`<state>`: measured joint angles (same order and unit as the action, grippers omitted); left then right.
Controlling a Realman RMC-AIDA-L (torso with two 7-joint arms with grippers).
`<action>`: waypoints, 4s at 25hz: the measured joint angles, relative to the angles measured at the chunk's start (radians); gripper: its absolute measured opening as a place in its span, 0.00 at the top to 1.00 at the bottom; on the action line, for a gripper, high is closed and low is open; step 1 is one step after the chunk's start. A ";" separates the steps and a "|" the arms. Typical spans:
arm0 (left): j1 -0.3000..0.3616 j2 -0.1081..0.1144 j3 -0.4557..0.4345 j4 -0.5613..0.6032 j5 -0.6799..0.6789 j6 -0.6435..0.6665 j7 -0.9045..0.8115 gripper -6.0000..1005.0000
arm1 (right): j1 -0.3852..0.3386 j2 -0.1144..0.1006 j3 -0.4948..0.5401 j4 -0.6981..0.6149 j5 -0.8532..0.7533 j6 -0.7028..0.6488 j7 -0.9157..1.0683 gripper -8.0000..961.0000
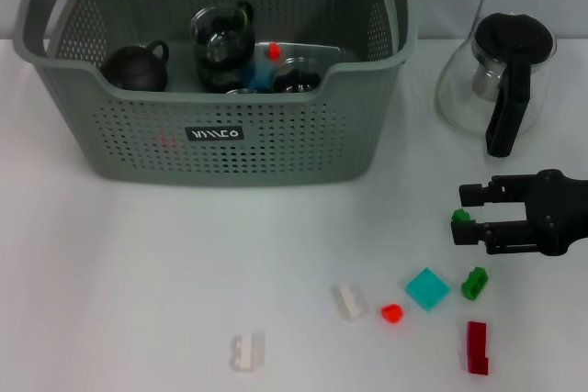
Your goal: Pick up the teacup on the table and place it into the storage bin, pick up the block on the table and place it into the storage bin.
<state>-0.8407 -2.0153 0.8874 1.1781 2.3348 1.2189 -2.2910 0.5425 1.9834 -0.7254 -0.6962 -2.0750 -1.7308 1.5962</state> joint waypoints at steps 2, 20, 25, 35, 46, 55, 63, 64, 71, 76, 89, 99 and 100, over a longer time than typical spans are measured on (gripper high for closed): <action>0.003 -0.001 -0.001 0.022 -0.006 0.012 -0.002 0.42 | -0.002 0.000 0.000 0.000 0.000 -0.001 -0.003 0.22; 0.394 -0.160 0.551 0.682 0.089 0.635 0.314 0.07 | 0.009 -0.002 0.004 0.006 0.002 0.009 0.005 0.22; 0.363 -0.162 0.718 0.479 0.201 0.535 0.232 0.07 | 0.014 0.001 0.003 0.008 -0.001 0.019 0.005 0.22; 0.319 -0.162 0.892 0.251 0.338 0.409 0.098 0.08 | 0.007 0.003 0.005 0.009 -0.001 0.022 0.005 0.22; 0.321 -0.163 0.968 0.220 0.362 0.330 0.070 0.09 | 0.011 0.008 0.004 0.009 0.000 0.030 0.001 0.22; 0.319 -0.163 0.987 0.199 0.376 0.318 0.069 0.21 | 0.008 0.008 0.005 0.009 0.000 0.030 0.002 0.22; 0.321 -0.163 0.996 0.198 0.371 0.314 0.067 0.54 | 0.006 0.008 0.005 0.009 0.002 0.030 -0.001 0.22; 0.320 -0.163 0.996 0.199 0.369 0.314 0.066 0.55 | 0.005 0.008 0.005 0.009 0.003 0.030 -0.001 0.22; 0.319 -0.163 0.894 0.321 0.302 0.381 0.028 0.58 | 0.002 0.006 0.005 0.009 0.004 0.031 -0.002 0.22; 0.265 -0.157 0.543 0.478 0.025 0.568 -0.129 0.58 | 0.003 0.003 0.009 0.009 0.006 0.028 0.002 0.22; 0.042 0.013 0.019 0.141 -0.129 0.173 -0.072 0.57 | 0.011 0.003 0.015 0.009 0.001 0.021 -0.003 0.22; 0.020 -0.034 0.054 0.173 -0.005 0.115 -0.055 0.28 | 0.013 0.002 0.014 0.004 -0.001 0.009 0.003 0.22; 0.030 -0.041 0.054 0.213 -0.030 0.158 -0.035 0.25 | 0.013 0.001 0.014 0.005 -0.001 0.008 0.002 0.22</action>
<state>-0.8103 -2.0568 0.9418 1.3909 2.3053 1.3767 -2.3258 0.5552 1.9845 -0.7117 -0.6912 -2.0755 -1.7226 1.5987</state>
